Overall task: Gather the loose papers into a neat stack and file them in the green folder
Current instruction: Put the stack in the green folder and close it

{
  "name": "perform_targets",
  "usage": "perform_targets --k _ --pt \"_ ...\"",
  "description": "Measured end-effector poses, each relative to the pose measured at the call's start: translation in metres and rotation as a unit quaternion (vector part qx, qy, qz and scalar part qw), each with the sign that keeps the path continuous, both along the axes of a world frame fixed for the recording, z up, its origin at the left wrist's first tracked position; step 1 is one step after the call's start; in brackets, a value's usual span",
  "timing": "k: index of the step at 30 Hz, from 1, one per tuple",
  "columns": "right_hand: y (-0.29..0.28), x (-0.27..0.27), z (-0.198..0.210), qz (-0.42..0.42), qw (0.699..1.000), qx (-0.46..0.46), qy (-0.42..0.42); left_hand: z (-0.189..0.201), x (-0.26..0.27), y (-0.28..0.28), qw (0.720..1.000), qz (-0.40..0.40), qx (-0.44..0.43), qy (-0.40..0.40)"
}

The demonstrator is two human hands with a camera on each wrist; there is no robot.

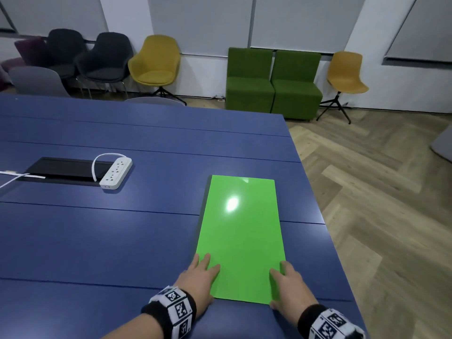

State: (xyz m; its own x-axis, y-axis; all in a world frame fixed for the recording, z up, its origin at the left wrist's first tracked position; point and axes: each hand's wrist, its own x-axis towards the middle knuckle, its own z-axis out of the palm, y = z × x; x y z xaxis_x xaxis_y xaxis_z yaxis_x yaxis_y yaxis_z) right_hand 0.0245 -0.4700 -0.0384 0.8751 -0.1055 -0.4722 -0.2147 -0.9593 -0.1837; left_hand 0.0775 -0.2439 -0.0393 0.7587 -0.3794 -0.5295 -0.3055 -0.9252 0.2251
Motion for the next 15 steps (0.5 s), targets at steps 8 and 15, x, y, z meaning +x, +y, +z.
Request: perform_targets --k 8,15 --pt "0.019 0.050 -0.005 0.019 0.999 -0.038 -0.019 -0.006 0.043 0.014 0.999 -0.037 0.014 -0.010" --pt "0.036 0.121 -0.012 -0.002 0.998 -0.054 -0.027 -0.011 0.113 0.027 0.999 -0.014 -0.018 -0.034"
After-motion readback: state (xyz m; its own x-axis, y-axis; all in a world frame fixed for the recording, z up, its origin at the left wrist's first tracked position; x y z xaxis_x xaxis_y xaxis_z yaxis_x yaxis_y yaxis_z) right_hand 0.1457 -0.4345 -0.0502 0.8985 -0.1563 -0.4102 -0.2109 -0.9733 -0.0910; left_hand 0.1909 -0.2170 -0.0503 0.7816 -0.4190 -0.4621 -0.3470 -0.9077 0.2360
